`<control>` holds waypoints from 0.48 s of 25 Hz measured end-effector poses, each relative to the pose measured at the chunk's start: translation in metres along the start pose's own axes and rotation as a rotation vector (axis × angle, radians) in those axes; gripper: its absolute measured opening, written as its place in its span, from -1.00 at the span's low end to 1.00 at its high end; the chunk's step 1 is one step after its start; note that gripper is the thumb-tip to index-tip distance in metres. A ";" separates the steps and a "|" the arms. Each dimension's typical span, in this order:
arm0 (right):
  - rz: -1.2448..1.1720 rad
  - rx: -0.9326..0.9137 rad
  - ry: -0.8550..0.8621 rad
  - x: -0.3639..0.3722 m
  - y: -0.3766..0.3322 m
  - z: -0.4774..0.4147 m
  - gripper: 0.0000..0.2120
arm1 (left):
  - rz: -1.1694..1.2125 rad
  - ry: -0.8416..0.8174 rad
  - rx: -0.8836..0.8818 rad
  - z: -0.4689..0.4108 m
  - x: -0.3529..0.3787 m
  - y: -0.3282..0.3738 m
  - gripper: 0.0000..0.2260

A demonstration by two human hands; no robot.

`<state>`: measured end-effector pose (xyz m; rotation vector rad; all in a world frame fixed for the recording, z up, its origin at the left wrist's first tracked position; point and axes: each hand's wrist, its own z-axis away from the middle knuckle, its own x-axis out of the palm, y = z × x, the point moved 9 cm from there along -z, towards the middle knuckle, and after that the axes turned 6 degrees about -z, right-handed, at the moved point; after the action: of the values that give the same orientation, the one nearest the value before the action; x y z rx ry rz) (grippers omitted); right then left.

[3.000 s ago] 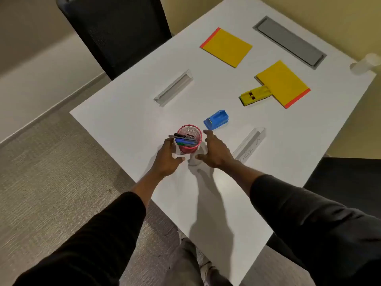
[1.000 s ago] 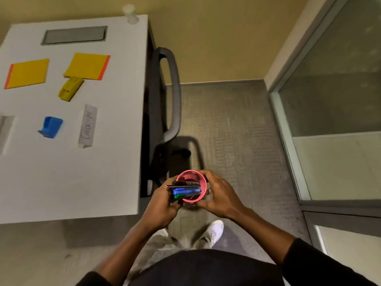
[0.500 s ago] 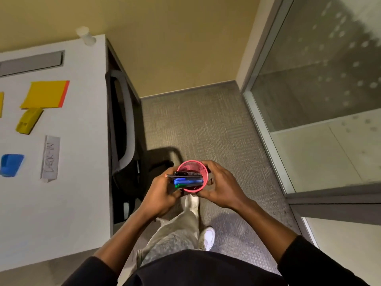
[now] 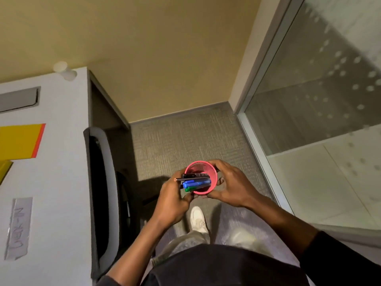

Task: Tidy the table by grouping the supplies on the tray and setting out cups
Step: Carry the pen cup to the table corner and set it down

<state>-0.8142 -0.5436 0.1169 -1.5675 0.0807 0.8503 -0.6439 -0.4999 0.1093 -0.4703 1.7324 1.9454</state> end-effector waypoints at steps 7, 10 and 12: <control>-0.023 -0.052 -0.052 -0.027 -0.002 -0.113 -0.23 | 0.010 0.050 -0.060 -0.092 -0.041 -0.006 -0.46; -0.012 -0.087 -0.122 -0.033 0.002 -0.172 -0.23 | 0.016 0.100 -0.113 -0.133 -0.058 -0.014 -0.48; -0.007 -0.120 -0.174 -0.036 0.005 -0.214 -0.24 | 0.038 0.159 -0.156 -0.161 -0.071 -0.023 -0.50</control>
<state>-0.7435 -0.7486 0.1195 -1.5974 -0.1025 0.9979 -0.5829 -0.6667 0.1083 -0.6686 1.7023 2.1304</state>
